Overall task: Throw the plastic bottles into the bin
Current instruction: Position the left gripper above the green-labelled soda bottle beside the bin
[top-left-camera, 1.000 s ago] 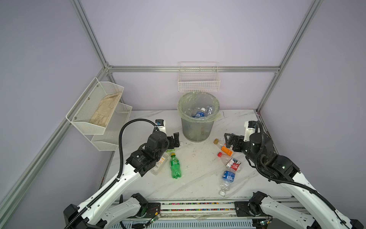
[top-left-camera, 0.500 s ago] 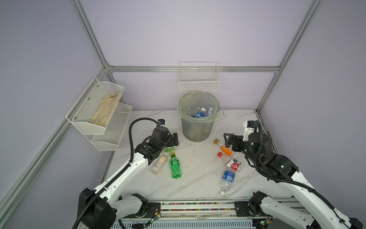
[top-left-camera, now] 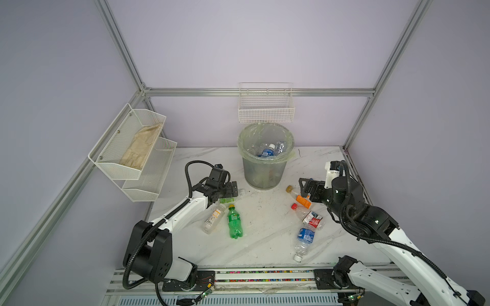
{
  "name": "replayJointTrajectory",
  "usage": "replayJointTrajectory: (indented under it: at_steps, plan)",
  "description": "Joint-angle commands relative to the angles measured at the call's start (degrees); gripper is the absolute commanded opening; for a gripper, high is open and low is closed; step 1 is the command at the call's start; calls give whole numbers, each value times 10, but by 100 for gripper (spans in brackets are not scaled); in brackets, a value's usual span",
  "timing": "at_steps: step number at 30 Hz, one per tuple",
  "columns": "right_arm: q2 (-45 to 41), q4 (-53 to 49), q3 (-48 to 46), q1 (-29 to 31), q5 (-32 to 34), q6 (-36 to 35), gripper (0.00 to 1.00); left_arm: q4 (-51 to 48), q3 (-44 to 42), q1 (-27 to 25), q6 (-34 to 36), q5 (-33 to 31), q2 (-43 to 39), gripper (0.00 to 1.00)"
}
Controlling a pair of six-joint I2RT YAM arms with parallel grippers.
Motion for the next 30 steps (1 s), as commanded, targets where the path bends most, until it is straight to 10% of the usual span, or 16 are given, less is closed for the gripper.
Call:
replayJointTrajectory:
  at_steps: [1, 30]
  plan:
    - [-3, 13, -10, 1, -3, 0, 97, 13, 10, 13, 15, 11, 17, 100]
    - [-10, 15, -18, 1, -6, 8, 97, 45, 14, 49, -42, 195, 83, 100]
